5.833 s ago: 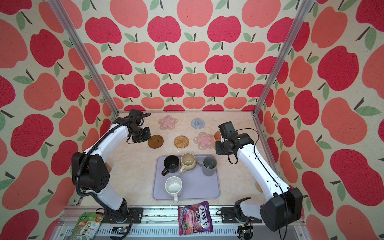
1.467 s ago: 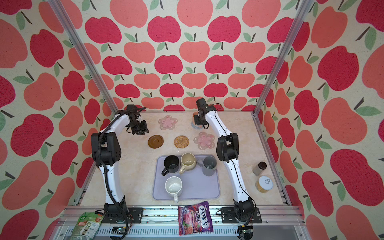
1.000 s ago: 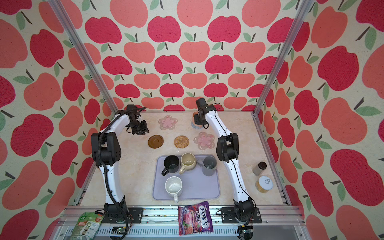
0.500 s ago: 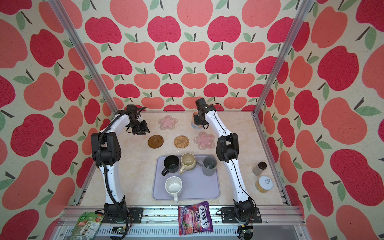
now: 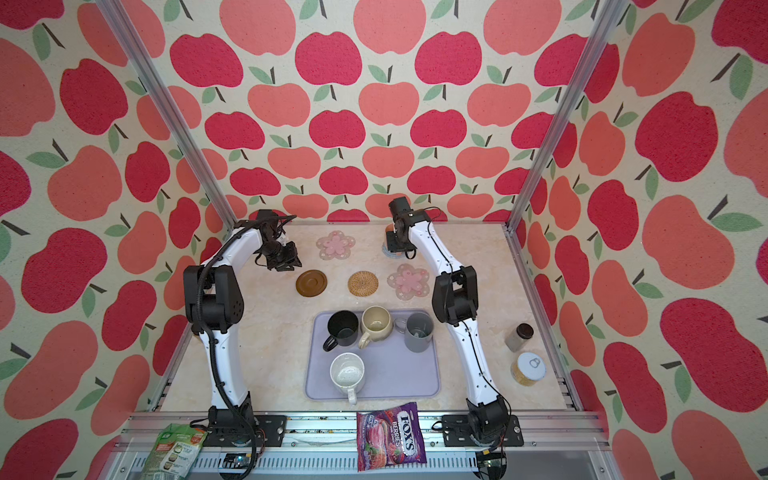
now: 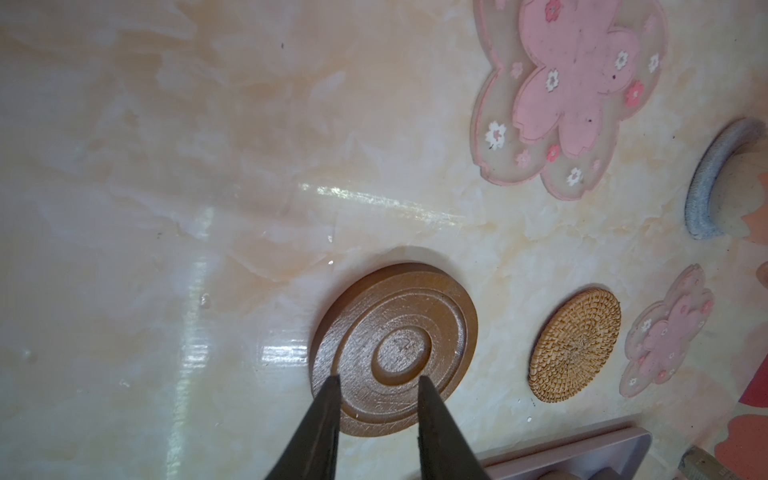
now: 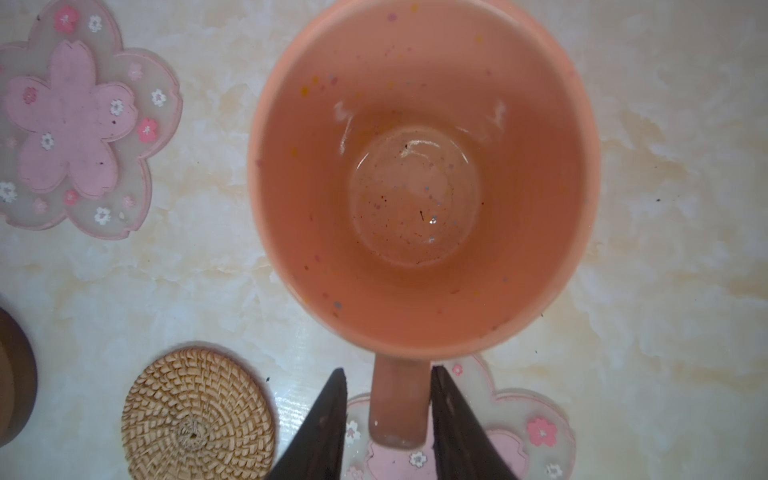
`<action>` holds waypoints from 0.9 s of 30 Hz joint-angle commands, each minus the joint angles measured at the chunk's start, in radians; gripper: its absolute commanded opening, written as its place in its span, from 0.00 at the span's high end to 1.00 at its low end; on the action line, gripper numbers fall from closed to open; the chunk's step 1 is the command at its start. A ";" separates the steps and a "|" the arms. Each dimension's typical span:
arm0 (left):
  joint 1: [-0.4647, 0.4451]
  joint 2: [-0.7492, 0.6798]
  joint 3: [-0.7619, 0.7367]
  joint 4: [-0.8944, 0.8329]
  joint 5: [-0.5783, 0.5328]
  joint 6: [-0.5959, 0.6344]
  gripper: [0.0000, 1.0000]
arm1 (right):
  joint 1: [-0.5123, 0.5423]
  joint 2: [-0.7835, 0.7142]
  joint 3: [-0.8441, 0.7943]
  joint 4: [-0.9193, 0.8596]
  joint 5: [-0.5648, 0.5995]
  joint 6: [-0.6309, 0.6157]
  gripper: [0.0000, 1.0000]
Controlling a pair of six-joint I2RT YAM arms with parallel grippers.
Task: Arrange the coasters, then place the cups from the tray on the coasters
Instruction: 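Open right gripper and withdraw it toward tray while left gripper draws back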
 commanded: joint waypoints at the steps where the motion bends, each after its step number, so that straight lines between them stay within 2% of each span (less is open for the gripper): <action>1: -0.010 -0.081 -0.025 -0.034 -0.033 -0.001 0.66 | 0.008 -0.125 -0.054 0.015 0.030 -0.002 0.62; 6: -0.023 -0.154 -0.087 -0.039 -0.057 0.007 0.66 | 0.011 -0.247 -0.198 0.063 0.046 -0.002 0.61; 16: -0.059 -0.350 -0.270 -0.039 -0.115 0.004 0.65 | 0.018 -0.583 -0.638 0.193 0.093 0.014 0.59; 27: -0.143 -0.540 -0.432 -0.037 -0.187 -0.039 0.65 | 0.022 -0.925 -1.049 0.274 0.126 0.067 0.58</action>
